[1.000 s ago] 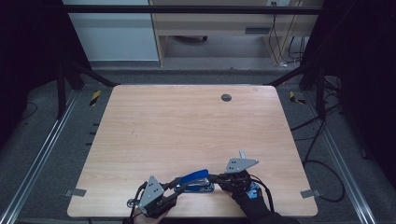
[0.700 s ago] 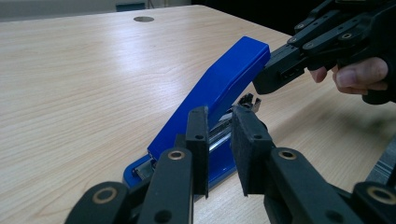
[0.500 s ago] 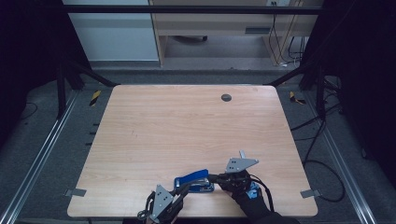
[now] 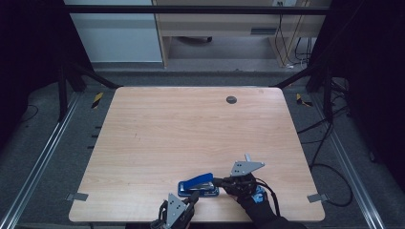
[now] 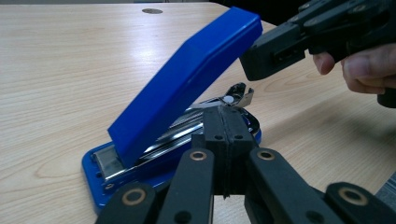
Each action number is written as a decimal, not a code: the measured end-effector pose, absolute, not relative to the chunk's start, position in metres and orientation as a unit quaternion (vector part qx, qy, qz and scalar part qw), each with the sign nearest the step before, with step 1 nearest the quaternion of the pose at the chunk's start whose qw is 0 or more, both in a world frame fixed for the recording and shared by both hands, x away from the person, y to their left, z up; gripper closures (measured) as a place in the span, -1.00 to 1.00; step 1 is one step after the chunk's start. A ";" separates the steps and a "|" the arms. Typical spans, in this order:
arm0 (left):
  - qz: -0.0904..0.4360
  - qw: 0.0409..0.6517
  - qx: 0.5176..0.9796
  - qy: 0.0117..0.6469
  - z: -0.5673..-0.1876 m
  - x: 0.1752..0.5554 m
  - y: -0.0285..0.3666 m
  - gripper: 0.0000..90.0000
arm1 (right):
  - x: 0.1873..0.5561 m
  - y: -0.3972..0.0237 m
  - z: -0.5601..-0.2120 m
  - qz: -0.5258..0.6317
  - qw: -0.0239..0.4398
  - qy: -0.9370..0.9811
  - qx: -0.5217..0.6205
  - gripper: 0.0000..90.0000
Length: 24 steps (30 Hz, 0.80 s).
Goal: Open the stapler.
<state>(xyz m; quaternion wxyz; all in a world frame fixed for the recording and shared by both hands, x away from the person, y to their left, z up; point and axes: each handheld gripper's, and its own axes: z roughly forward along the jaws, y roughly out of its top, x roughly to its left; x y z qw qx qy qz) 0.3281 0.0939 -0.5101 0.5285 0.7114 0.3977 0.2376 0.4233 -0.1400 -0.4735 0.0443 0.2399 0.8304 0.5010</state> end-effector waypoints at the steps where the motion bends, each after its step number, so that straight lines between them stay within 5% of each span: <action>1: 0.238 0.525 0.713 0.399 -0.512 0.329 0.091 0.99 | 0.423 -0.140 -0.473 0.502 0.044 0.830 0.240 1.00; 24: 0.236 0.507 0.715 0.420 -0.523 0.342 0.064 0.99 | 0.425 -0.138 -0.473 0.502 0.041 0.830 0.239 1.00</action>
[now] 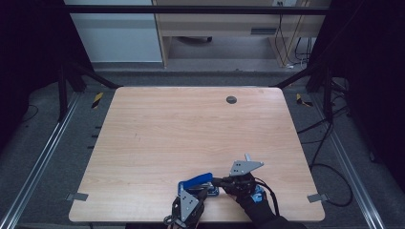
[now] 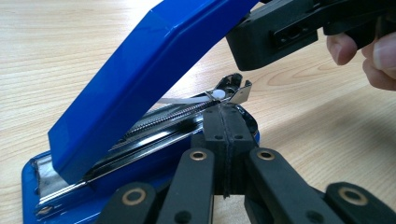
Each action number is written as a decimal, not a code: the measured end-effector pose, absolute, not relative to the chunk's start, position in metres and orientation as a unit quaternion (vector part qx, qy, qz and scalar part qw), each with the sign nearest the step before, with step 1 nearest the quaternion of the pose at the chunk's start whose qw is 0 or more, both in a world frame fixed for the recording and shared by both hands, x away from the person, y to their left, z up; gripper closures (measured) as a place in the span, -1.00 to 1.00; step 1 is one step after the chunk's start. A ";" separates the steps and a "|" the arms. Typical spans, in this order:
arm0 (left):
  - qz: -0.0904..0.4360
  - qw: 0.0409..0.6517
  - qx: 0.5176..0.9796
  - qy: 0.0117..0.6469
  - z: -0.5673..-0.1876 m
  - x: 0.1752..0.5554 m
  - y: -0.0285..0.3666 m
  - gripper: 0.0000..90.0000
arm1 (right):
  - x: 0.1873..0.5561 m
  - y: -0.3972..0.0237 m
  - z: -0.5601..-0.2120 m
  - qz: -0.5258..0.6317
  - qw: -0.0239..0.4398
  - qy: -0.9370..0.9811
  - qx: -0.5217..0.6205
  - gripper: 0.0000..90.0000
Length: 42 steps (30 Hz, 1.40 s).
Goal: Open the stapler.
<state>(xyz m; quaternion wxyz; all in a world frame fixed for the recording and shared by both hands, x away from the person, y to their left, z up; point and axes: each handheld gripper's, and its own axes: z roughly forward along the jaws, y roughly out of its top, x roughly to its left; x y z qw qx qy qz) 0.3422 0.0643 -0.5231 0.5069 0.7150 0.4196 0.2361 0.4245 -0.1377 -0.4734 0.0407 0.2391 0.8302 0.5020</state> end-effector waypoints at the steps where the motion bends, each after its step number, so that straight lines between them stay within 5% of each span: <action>1: 0.235 0.506 0.715 0.422 -0.524 0.342 0.064 0.99 | 0.425 -0.138 -0.473 0.502 0.040 0.830 0.239 1.00; 42: 0.247 0.506 0.715 0.414 -0.529 0.344 0.062 1.00 | 0.426 -0.131 -0.465 0.526 0.043 0.820 0.221 1.00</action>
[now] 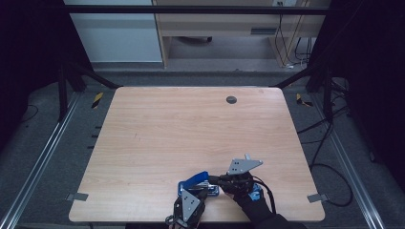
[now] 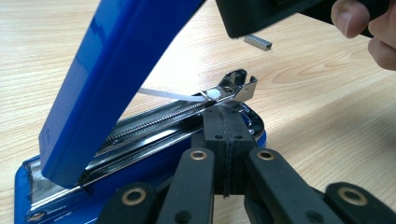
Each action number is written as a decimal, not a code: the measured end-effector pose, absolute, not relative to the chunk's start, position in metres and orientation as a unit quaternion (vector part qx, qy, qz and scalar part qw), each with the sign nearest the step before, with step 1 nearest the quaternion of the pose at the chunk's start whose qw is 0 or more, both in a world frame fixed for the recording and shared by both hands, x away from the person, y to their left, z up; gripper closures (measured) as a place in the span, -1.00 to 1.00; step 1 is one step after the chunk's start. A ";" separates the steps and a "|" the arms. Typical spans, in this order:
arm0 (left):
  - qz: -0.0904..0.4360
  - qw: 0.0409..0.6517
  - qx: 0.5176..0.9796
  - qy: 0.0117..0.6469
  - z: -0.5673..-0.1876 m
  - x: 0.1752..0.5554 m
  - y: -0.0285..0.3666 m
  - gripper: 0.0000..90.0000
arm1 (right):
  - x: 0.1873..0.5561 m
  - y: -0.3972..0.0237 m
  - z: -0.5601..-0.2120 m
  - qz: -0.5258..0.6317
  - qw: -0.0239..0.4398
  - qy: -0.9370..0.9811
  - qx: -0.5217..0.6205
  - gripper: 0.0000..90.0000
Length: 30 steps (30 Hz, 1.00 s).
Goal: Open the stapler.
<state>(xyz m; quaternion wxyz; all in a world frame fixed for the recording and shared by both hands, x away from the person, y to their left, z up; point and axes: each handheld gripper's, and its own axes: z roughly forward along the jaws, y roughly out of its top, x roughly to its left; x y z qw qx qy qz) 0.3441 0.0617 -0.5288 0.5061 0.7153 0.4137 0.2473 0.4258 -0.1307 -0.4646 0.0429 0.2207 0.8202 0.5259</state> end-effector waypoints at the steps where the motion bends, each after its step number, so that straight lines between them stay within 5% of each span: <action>1: 0.247 0.506 0.715 0.414 -0.529 0.344 0.062 1.00 | 0.426 -0.131 -0.464 0.529 0.042 0.819 0.220 1.00; 30: 0.250 0.507 0.713 0.415 -0.529 0.343 0.061 1.00 | 0.429 -0.113 -0.454 0.547 0.039 0.811 0.204 1.00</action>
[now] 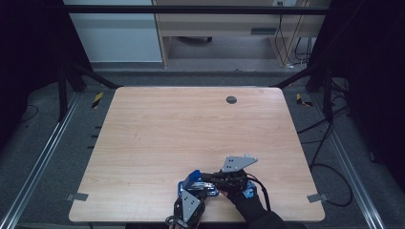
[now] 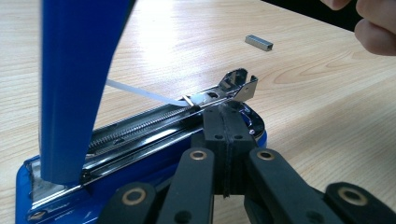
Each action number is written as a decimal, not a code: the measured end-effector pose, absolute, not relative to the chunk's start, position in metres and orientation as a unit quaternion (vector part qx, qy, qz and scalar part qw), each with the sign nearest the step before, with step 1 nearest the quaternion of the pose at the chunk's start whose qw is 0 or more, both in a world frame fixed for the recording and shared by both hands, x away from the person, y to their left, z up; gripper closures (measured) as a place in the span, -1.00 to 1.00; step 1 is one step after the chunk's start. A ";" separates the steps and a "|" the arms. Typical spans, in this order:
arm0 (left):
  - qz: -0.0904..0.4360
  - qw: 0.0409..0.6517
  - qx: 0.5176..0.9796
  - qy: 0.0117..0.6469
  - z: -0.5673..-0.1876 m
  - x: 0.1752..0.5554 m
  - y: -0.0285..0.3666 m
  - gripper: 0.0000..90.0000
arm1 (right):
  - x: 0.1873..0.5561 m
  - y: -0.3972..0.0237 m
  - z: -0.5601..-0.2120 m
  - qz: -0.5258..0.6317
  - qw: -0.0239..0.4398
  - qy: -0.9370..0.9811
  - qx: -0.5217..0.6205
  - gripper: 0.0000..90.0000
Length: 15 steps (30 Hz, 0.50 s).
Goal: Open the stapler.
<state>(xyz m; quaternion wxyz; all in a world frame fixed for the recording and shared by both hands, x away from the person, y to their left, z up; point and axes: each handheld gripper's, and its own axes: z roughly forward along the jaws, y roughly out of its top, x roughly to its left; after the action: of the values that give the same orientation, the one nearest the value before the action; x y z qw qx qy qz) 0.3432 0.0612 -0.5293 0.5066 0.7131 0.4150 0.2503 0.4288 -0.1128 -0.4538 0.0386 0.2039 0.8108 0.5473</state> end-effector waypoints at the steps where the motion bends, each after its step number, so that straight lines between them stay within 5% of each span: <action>1: 0.251 0.506 0.713 0.415 -0.529 0.343 0.061 1.00 | 0.429 -0.112 -0.454 0.548 0.038 0.810 0.204 1.00; 15: 0.252 0.508 0.712 0.415 -0.530 0.343 0.061 1.00 | 0.431 -0.098 -0.449 0.553 0.035 0.809 0.194 1.00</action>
<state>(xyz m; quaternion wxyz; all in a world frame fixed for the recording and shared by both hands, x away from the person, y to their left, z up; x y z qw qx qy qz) 0.3432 0.0608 -0.5296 0.5076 0.7122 0.4146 0.2515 0.4311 -0.0979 -0.4490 0.0345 0.1945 0.8092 0.5533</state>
